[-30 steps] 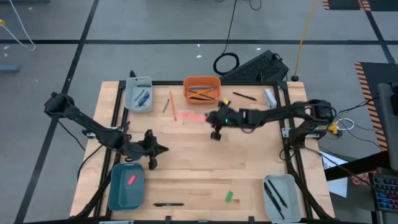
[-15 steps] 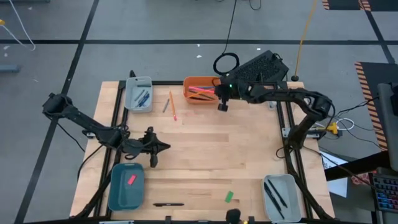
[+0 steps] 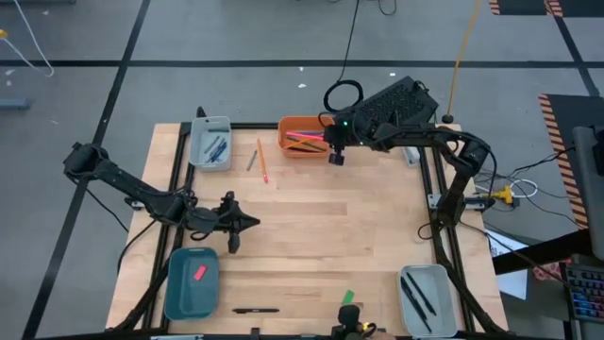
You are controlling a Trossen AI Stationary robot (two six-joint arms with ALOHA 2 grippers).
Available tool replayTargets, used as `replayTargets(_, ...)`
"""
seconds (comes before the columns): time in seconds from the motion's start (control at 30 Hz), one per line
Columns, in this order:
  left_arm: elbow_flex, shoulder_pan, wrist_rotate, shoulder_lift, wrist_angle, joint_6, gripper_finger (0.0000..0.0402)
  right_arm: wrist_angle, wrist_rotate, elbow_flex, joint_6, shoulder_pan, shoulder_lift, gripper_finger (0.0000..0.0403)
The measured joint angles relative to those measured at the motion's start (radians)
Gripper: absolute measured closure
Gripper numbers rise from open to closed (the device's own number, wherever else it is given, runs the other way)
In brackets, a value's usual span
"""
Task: Sort crayons/erasers/pens/pencils in bins
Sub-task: Put the pink pencil into the orange bin, then put the black pen into the bottom gray bin
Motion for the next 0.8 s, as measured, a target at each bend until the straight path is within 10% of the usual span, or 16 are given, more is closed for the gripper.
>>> replayTargets(0.8, 0.000, 0.028, 0.004, 0.000, 0.004, 0.019, 0.0401, -0.027, 0.020, -0.001, 0.068, -0.007, -0.015, 0.0283)
